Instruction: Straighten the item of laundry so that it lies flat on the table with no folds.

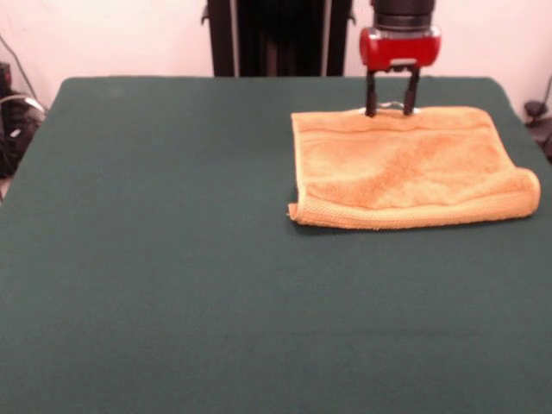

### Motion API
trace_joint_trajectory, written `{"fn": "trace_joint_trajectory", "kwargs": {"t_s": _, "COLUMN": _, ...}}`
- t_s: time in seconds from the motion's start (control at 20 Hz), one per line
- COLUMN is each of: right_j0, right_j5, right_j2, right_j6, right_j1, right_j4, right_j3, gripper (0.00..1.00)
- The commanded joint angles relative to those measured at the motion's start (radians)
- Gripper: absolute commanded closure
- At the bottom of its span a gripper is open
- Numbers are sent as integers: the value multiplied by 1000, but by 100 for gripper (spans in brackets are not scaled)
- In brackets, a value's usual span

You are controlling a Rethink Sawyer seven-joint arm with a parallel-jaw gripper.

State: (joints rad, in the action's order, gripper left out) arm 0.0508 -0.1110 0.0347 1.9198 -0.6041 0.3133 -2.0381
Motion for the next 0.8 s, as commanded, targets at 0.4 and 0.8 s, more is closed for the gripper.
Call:
{"fn": "trace_joint_trajectory", "kwargs": {"t_s": 0.4, "right_j0": 6, "right_j5": 120, "right_j2": -91, "right_j6": -15, "right_j1": 49, "right_j4": 116, "right_j3": 133, "gripper": 0}}
{"fn": "trace_joint_trajectory", "kwargs": {"t_s": 0.8, "right_j0": -63, "right_j5": 138, "right_j2": -147, "right_j6": 21, "right_j1": 9, "right_j4": 159, "right_j3": 79, "gripper": 0}}
